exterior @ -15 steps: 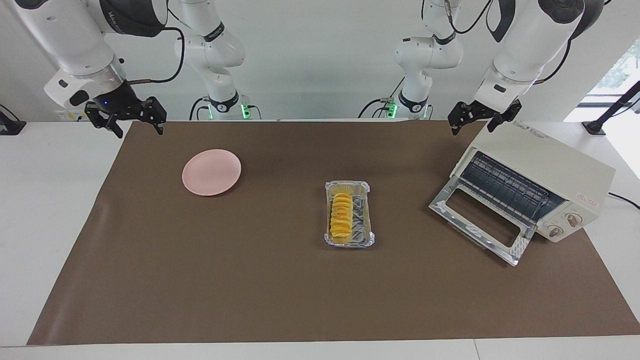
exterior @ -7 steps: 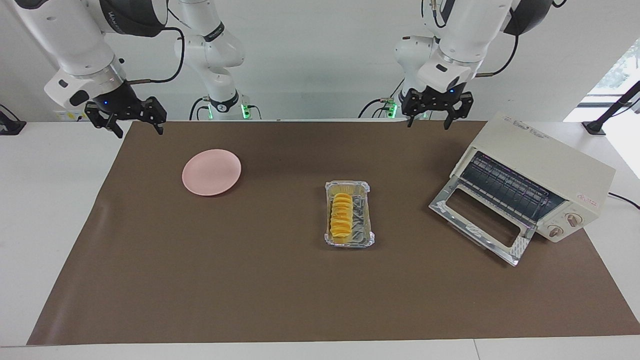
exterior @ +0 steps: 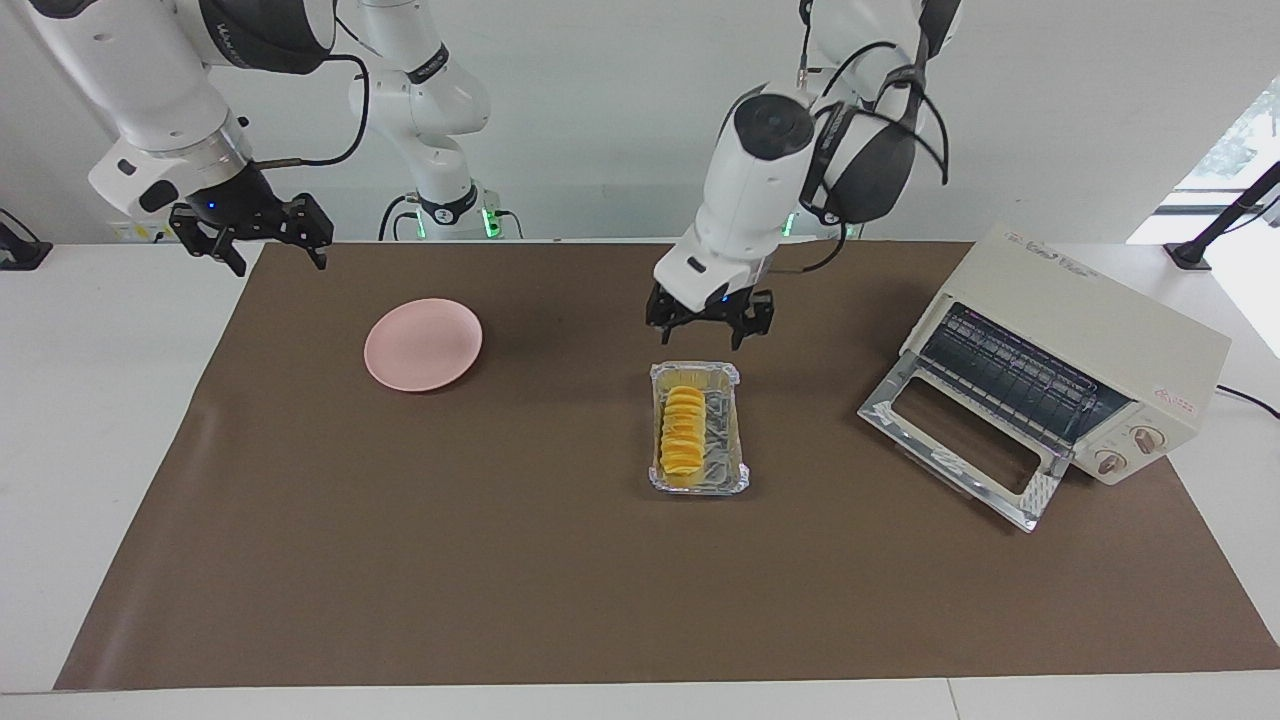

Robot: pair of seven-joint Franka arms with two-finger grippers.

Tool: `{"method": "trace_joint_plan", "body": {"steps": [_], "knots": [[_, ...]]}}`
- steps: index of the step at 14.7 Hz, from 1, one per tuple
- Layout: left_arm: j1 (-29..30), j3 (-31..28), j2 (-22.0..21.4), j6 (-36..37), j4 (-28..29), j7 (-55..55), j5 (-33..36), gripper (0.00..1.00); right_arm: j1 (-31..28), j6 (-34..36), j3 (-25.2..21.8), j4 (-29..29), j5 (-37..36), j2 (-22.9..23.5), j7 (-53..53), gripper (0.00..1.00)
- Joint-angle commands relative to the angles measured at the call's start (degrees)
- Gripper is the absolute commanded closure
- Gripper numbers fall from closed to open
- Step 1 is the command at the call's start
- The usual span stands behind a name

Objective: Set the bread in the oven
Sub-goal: 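Reach the left gripper over and grasp the foil tray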

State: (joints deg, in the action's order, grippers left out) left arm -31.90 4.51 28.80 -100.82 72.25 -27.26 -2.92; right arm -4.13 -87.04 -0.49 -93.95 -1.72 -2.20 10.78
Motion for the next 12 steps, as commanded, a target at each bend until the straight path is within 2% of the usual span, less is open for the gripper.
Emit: {"method": "trace_joint_plan", "body": {"steps": [1, 5, 7, 9, 12], "knots": [[-5.4, -3.2, 6.7, -2.5, -5.7, -3.2, 2.6, 0.0, -0.4, 0.2, 0.3, -1.4, -0.3, -1.3, 0.9, 0.0], [-8.0, -4.2, 9.3, -6.1, -4.0, -3.6, 4.2, 0.0, -0.4, 0.2, 0.3, -1.4, -0.3, -1.3, 0.9, 0.0], [-9.3, -4.3, 8.8, -6.9, -1.4, -3.8, 4.9, 0.02, -0.4, 0.2, 0.3, -1.4, -0.3, -1.3, 0.8, 0.0], [-9.2, -4.4, 8.2, -7.0, 1.2, -3.8, 5.0, 0.12, -0.4, 0.2, 0.3, -1.4, -0.3, -1.3, 0.9, 0.0], [-9.2, -4.4, 7.0, -6.6, 4.0, -3.8, 5.2, 0.37, -0.4, 0.2, 0.3, -1.4, -0.3, -1.3, 0.9, 0.0]]}}
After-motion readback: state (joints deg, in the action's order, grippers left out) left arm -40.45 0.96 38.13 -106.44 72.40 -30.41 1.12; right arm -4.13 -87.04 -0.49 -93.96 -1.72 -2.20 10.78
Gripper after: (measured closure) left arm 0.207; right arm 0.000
